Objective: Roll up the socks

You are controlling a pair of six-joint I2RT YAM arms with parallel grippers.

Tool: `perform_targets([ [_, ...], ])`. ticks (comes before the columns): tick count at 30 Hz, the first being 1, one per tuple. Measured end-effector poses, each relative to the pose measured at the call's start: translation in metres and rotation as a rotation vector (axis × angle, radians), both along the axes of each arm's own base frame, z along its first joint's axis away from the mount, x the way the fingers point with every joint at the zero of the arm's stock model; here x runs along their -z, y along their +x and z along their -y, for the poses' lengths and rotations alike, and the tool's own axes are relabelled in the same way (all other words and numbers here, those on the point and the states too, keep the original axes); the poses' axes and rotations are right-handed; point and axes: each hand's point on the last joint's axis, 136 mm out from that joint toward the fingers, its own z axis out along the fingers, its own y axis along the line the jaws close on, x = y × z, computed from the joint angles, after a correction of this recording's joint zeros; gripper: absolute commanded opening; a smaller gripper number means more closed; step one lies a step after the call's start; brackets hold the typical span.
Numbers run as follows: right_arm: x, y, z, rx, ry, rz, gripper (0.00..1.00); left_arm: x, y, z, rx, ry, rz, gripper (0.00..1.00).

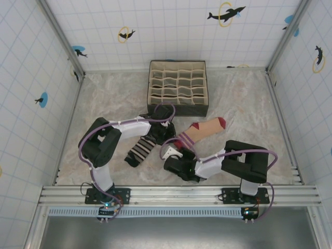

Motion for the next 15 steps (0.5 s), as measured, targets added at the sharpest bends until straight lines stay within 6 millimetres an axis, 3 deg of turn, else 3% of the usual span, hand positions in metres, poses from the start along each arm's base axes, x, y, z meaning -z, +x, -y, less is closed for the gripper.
perform_targets([
  [7,-0.001,0.002,-0.001,0.028,0.123,-0.088,0.0,-0.011,0.004,-0.004,0.006,-0.007,0.032,0.66],
  [9,0.0,0.001,-0.002,0.029,0.152,-0.116,0.0,-0.015,0.007,-0.008,-0.006,-0.009,0.038,0.77],
  [15,0.0,0.001,-0.006,0.035,0.273,-0.212,0.0,-0.033,0.014,-0.017,-0.057,-0.038,0.09,0.94],
])
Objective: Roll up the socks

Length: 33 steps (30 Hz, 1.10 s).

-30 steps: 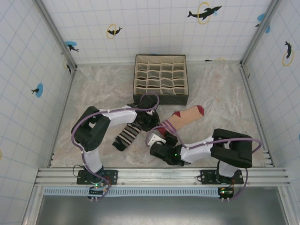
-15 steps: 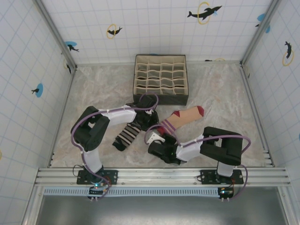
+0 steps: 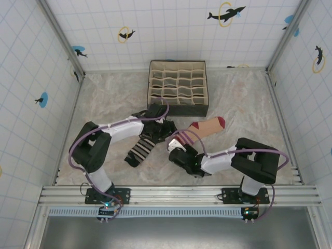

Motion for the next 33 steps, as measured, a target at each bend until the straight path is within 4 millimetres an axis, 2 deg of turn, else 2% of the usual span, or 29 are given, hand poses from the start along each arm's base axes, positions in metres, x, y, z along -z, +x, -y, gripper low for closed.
perform_targets([
  [5,0.0,0.005,-0.003,0.018,0.157,-0.138,0.0,-0.027,0.007,-0.003,-0.029,-0.053,0.114,0.94],
  [9,-0.001,0.008,-0.007,0.034,0.273,-0.236,0.0,-0.039,0.008,-0.008,-0.047,-0.094,0.188,0.9],
  [12,-0.002,0.008,-0.007,0.051,0.376,-0.32,0.0,-0.033,0.001,-0.013,-0.067,-0.125,0.203,0.86],
  [17,-0.003,0.008,-0.006,0.091,0.548,-0.468,0.0,-0.011,-0.012,-0.02,-0.08,-0.136,0.171,0.8],
  [25,-0.005,0.003,0.005,0.191,0.822,-0.69,0.0,-0.015,-0.008,-0.011,-0.062,-0.184,0.195,0.7],
  [33,-0.006,0.008,0.016,0.344,1.039,-0.912,0.0,0.002,-0.014,-0.002,-0.025,-0.168,0.179,0.6],
])
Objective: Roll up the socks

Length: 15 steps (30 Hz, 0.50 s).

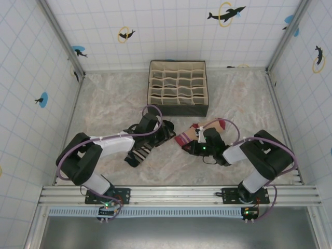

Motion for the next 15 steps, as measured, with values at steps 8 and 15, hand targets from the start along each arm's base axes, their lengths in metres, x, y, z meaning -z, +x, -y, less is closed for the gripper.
perform_targets([
  [8,0.002,0.001,-0.002,0.059,0.105,-0.176,0.0,0.023,-0.008,0.011,0.034,0.037,-0.041,0.56],
  [15,0.002,0.001,0.0,0.106,0.157,-0.268,0.0,0.026,-0.003,0.021,0.043,0.035,-0.028,0.45],
])
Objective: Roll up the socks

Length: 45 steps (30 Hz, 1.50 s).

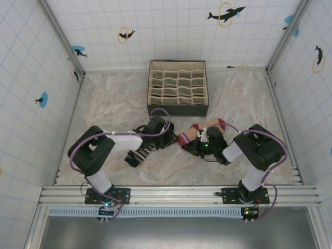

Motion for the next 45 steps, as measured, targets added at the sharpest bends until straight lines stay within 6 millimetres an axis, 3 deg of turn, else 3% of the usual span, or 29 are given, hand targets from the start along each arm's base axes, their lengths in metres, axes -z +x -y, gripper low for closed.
perform_targets([
  [2,0.0,0.0,0.001,0.007,0.006,-0.012,0.0,0.001,0.002,0.003,0.001,-0.002,0.002,0.37],
  [13,0.0,0.001,0.001,0.03,0.041,-0.048,0.0,0.005,0.01,0.014,0.001,-0.006,0.022,0.33],
  [18,-0.001,0.002,0.002,0.04,0.055,-0.053,0.01,0.009,0.013,0.014,-0.021,0.003,0.021,0.09],
  [20,-0.001,0.002,0.002,0.041,0.057,-0.052,0.13,0.008,0.014,0.014,-0.036,0.001,0.015,0.01],
  [24,-0.002,0.003,0.002,0.027,0.036,-0.033,0.33,0.007,0.016,0.015,-0.042,0.028,-0.002,0.0],
  [28,-0.018,0.016,-0.003,-0.01,-0.055,0.073,0.52,0.003,0.019,0.015,-0.049,0.073,-0.013,0.0],
  [32,-0.041,0.029,-0.008,-0.046,-0.18,0.212,0.61,-0.001,0.021,0.012,-0.044,0.118,-0.031,0.0],
  [35,-0.055,0.031,-0.006,-0.072,-0.279,0.319,0.73,-0.006,0.023,0.01,-0.038,0.14,-0.046,0.0],
  [39,-0.063,0.023,-0.003,-0.141,-0.477,0.483,0.77,-0.008,0.025,0.002,-0.031,0.17,-0.072,0.0],
  [45,-0.06,-0.001,-0.004,-0.297,-0.822,0.766,0.73,-0.007,0.021,-0.007,-0.005,0.203,-0.108,0.0],
])
